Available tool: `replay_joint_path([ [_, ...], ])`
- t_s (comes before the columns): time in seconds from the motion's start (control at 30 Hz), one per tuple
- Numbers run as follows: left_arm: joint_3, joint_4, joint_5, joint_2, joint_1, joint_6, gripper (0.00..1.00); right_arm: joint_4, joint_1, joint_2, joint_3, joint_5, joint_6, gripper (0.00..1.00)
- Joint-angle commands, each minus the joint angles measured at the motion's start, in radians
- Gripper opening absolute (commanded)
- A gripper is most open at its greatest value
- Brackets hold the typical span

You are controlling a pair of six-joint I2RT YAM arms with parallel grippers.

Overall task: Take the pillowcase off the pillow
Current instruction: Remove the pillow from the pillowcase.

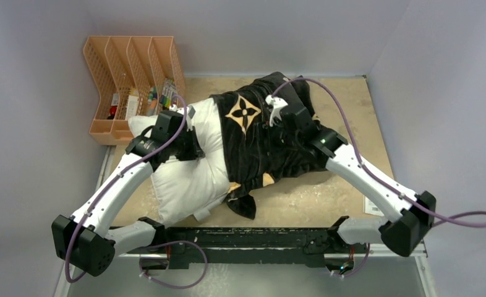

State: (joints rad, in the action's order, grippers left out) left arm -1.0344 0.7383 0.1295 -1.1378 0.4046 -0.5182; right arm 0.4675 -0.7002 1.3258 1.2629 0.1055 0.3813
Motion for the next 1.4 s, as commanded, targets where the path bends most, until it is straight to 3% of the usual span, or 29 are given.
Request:
replay_joint_path([
  [0.0,0.048,-0.038,-0.103,-0.021,-0.004,-0.028,0.00,0.005,-0.060,-0.083,-0.129,0.096,0.061,0.74],
  [0.23,0.046,-0.007,-0.126,-0.008,-0.004,-0.007,0.00,-0.115,-0.197,0.080,-0.118,-0.073,0.145,0.77],
  [0.3,0.041,0.006,-0.126,0.003,-0.004,-0.004,0.00,-0.126,-0.205,0.128,-0.105,-0.223,0.189,0.74],
  [0.33,0.040,0.009,-0.151,0.009,-0.004,-0.005,0.00,-0.113,-0.205,0.149,-0.097,-0.294,0.220,0.70],
  [0.47,0.034,0.037,-0.192,0.029,-0.004,-0.005,0.00,-0.006,-0.203,0.178,-0.074,-0.569,0.223,0.34],
  [0.57,0.034,0.053,-0.245,0.041,-0.004,-0.011,0.00,0.007,-0.202,0.123,-0.115,-0.739,0.151,0.02],
  [0.6,0.035,0.057,-0.267,0.044,-0.004,-0.013,0.00,-0.008,-0.201,0.085,-0.145,-0.781,0.112,0.00],
  [0.7,0.025,0.081,-0.322,0.038,-0.005,-0.008,0.00,-0.038,-0.159,0.017,-0.230,-0.849,0.024,0.00],
  [0.8,0.008,0.113,-0.361,0.021,-0.010,-0.008,0.00,0.016,-0.043,-0.020,-0.272,-0.841,0.027,0.00],
  [0.93,0.004,0.107,-0.373,0.033,-0.021,-0.004,0.00,-0.016,0.052,-0.083,-0.305,-0.683,-0.038,0.00],
  [1.03,0.003,0.091,-0.331,0.030,-0.023,0.005,0.00,-0.084,0.054,-0.110,-0.299,-0.347,-0.075,0.08],
  [1.17,-0.002,0.071,-0.298,0.031,-0.022,0.012,0.00,-0.136,0.053,-0.095,-0.264,-0.087,-0.076,0.30],
  [1.27,-0.004,0.064,-0.292,0.045,-0.022,0.012,0.00,-0.082,0.053,-0.093,-0.230,-0.093,-0.049,0.46],
  [1.37,-0.003,0.063,-0.294,0.057,-0.021,0.012,0.00,-0.007,0.054,-0.143,-0.214,-0.236,0.010,0.53],
])
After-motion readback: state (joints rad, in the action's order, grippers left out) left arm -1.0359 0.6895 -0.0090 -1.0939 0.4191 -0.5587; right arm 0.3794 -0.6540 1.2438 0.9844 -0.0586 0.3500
